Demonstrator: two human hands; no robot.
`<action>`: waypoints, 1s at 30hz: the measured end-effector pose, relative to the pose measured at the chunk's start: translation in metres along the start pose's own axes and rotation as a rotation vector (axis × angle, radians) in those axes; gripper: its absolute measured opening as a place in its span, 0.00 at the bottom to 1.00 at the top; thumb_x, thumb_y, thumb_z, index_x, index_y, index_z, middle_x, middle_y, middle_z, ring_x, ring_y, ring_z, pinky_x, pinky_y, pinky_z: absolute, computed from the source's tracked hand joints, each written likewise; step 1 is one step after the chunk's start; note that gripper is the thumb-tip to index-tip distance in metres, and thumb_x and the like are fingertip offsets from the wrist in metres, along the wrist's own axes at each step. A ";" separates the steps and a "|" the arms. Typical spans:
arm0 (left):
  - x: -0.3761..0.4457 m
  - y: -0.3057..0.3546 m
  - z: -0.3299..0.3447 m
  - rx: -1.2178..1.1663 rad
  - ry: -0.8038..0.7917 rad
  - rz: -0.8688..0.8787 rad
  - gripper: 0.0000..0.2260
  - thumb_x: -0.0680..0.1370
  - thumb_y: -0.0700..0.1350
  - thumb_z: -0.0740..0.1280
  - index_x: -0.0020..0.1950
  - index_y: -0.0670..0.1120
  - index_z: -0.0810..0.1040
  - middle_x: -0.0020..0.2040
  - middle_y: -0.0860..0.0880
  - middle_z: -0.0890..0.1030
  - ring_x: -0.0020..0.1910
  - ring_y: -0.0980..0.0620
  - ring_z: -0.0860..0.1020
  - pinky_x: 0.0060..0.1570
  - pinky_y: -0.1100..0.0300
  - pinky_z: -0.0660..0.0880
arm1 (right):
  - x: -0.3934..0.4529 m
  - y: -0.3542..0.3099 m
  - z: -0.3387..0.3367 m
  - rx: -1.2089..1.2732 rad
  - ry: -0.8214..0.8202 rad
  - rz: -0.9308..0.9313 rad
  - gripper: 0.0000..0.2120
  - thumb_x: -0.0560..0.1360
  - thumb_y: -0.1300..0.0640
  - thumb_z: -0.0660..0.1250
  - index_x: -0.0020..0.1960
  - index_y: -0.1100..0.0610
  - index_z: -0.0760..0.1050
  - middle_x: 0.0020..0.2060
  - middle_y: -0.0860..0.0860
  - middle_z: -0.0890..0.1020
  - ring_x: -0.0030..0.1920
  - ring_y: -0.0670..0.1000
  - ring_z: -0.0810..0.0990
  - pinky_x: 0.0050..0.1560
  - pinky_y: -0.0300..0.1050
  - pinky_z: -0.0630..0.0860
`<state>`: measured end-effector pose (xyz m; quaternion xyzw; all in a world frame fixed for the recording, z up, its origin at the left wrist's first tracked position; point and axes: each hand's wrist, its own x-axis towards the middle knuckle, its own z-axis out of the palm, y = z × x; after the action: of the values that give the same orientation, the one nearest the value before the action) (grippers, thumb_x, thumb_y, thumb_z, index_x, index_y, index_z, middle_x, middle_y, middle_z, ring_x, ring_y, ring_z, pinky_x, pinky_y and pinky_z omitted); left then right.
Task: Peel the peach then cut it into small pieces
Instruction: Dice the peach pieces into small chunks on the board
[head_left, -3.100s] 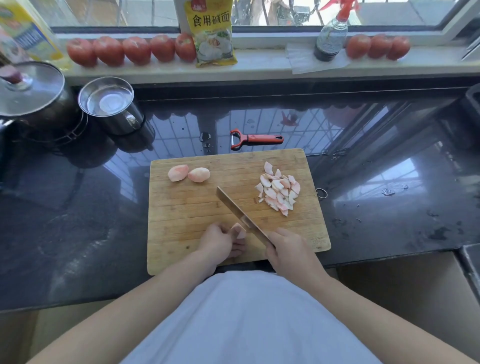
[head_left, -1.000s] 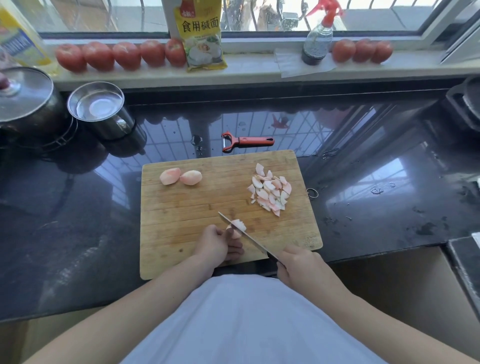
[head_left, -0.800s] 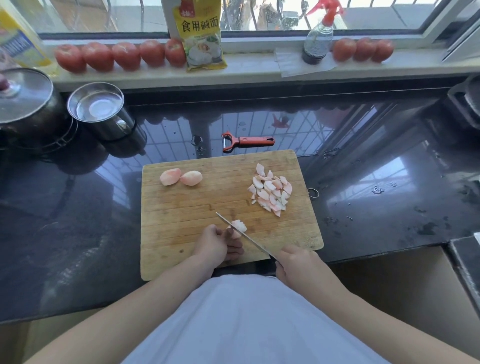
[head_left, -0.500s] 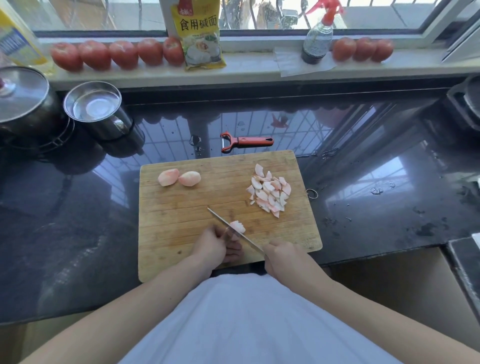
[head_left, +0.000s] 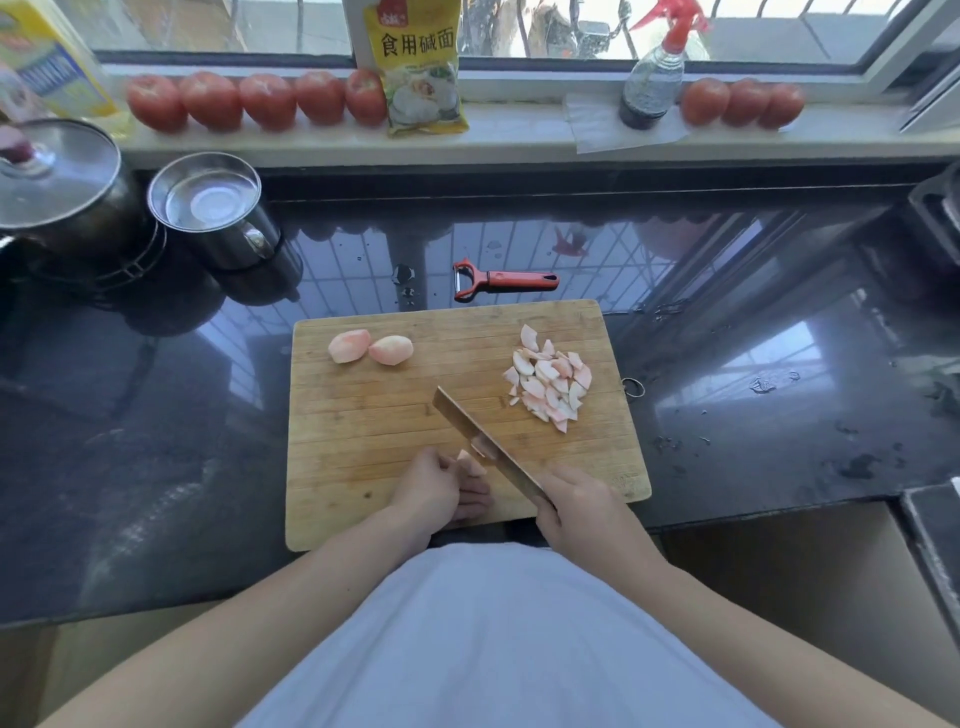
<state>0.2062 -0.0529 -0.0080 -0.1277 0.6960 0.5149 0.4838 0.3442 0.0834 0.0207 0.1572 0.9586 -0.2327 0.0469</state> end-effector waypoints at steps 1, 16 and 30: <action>0.001 0.000 0.000 -0.005 0.000 -0.002 0.08 0.86 0.42 0.63 0.57 0.36 0.73 0.42 0.37 0.86 0.40 0.41 0.88 0.43 0.48 0.86 | -0.004 0.000 -0.003 -0.006 -0.002 -0.008 0.06 0.73 0.62 0.63 0.38 0.58 0.74 0.33 0.52 0.74 0.29 0.59 0.74 0.29 0.49 0.72; -0.003 0.000 0.002 0.039 0.029 0.003 0.09 0.87 0.43 0.61 0.59 0.36 0.72 0.41 0.38 0.86 0.38 0.42 0.87 0.45 0.44 0.86 | -0.020 -0.010 -0.027 -0.098 -0.187 0.061 0.06 0.77 0.63 0.62 0.48 0.60 0.78 0.40 0.55 0.77 0.39 0.63 0.77 0.36 0.52 0.73; 0.003 0.001 0.003 0.080 0.038 -0.017 0.12 0.84 0.32 0.53 0.64 0.37 0.71 0.46 0.31 0.85 0.43 0.37 0.86 0.43 0.46 0.86 | 0.017 -0.007 0.017 -0.198 -0.160 0.015 0.25 0.50 0.68 0.78 0.29 0.54 0.63 0.26 0.49 0.64 0.19 0.55 0.61 0.20 0.38 0.52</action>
<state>0.2061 -0.0491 -0.0098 -0.1241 0.7240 0.4800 0.4795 0.3257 0.0742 0.0062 0.1398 0.9689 -0.1484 0.1401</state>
